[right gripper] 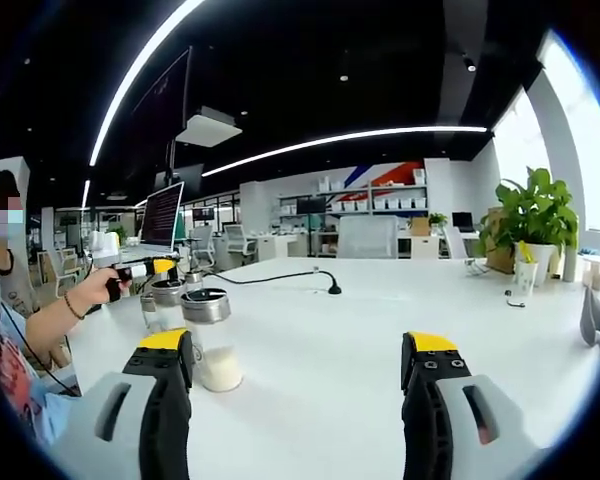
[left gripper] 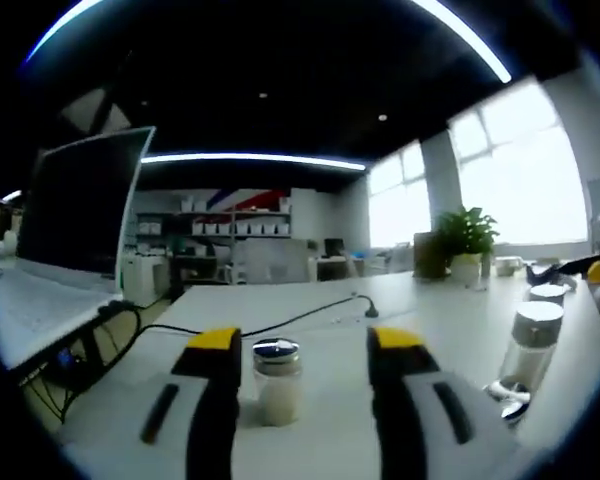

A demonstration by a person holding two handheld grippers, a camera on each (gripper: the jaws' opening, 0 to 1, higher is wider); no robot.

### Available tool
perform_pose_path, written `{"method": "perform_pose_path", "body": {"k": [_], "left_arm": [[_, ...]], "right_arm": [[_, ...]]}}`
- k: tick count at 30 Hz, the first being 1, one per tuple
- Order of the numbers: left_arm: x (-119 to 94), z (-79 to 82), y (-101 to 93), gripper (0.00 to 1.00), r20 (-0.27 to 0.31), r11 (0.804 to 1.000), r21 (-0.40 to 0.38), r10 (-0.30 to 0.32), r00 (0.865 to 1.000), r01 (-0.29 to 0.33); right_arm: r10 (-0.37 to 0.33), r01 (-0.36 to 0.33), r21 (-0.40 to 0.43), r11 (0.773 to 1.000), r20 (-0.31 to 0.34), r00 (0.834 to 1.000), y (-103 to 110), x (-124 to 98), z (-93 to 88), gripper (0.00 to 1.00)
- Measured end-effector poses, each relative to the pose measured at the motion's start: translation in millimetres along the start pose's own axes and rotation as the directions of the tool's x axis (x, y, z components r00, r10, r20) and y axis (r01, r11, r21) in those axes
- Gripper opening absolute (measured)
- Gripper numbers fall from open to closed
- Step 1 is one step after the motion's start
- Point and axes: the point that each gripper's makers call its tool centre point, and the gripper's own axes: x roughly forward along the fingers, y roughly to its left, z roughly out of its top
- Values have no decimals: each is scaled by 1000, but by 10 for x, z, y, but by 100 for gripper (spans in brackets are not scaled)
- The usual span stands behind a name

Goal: Rotate the seasoning bottle until the label or dispensing opening points toward the visible target arrow and the bottle remains upright within the marked orientation range

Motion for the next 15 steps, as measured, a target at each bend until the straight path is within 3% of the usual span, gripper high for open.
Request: {"method": "perform_pose_path", "body": {"k": [6,10,12,15], "left_arm": [[160,-99,107,53,-7,1000,3,31,999,-31],[263,-249,197,54,-31,998,-2,55,998,-55],[292,-284,180,57,-23,998,-17,58,998,-59],[370,-302,213,53,-5,997,-38,69,998,-69]], "right_arm": [[12,-12,-3,1000,-2,1000,33,13,-4,89],[7,-7,-1,1000,0,1000,14,6,-2,89],[4,-4,0,1000,-1,1000,10,5,-3,89],[14,-14,0,1000,1,1000,47,11,5,88]]}}
